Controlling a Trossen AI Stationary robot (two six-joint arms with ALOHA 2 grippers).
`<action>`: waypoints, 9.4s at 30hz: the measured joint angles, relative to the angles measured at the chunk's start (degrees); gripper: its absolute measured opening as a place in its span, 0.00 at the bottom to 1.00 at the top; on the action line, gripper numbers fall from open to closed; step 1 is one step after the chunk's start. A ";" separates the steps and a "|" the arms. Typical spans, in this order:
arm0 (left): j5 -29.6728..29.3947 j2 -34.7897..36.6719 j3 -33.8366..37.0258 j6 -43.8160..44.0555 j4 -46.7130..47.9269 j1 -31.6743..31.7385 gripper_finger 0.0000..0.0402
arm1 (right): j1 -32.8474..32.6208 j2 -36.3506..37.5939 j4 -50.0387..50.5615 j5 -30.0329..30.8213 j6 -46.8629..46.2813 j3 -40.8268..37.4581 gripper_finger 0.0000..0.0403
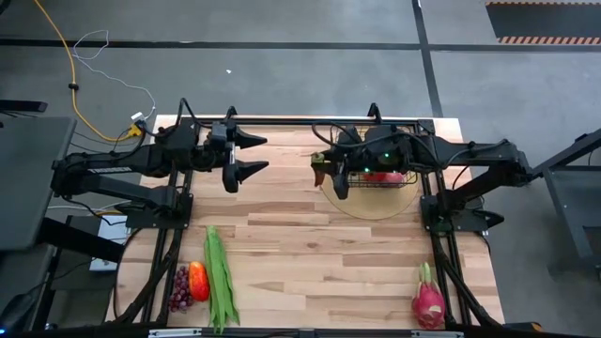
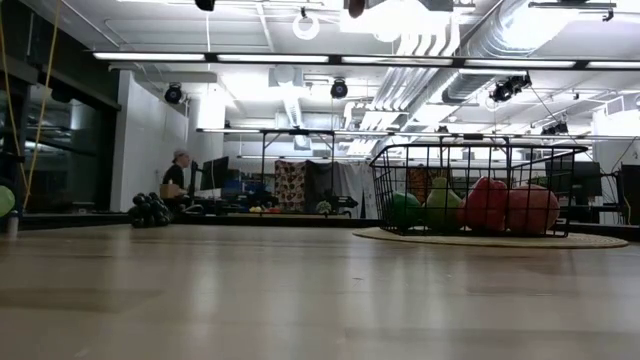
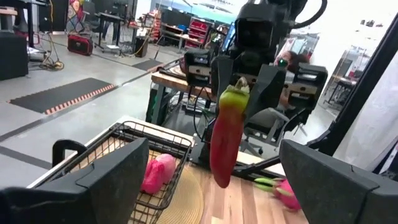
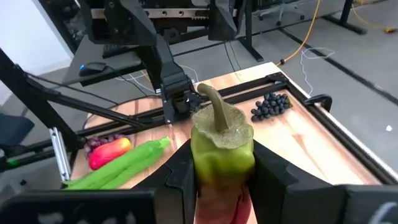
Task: Build produce basket
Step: Put the dark red chili pepper into the black wire basket, then put the orange mango into the black wire basket
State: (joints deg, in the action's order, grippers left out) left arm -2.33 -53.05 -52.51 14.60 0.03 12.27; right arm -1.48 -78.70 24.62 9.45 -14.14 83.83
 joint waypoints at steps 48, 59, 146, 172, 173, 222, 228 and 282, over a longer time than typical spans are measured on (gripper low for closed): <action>-0.42 0.01 0.02 3.83 -0.37 0.00 0.87 | 22.53 0.63 5.90 -4.29 18.94 -29.89 0.24; -6.25 0.01 0.02 3.83 -0.35 0.02 0.87 | 22.49 0.66 5.33 -9.51 17.82 -32.26 0.24; -11.82 5.22 0.07 4.56 15.20 0.02 0.87 | 10.32 27.02 -35.98 -12.48 -9.99 -42.23 0.68; 3.25 -11.85 -2.71 88.89 62.64 -39.59 0.87 | 10.32 27.02 -32.40 -12.74 -10.46 -42.14 0.68; 3.46 -13.15 -2.71 93.33 62.09 -42.38 0.87 | 10.32 27.02 -32.16 -12.77 -10.46 -42.14 0.68; 10.41 -42.06 -2.73 119.63 55.35 -58.38 0.85 | 10.34 27.02 -29.53 -13.14 -11.40 -42.14 0.68; 11.26 -41.66 -2.71 119.05 55.85 -57.46 0.68 | 10.32 27.02 -29.49 -13.13 -11.40 -42.14 0.68; -18.43 -26.59 -2.67 37.42 57.88 -7.78 0.51 | 10.48 27.02 -28.70 -7.91 -11.38 -42.16 0.68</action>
State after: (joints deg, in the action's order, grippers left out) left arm -20.76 -79.64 -55.18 52.02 57.90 4.49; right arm 9.01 -51.68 -4.08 1.54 -25.52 41.67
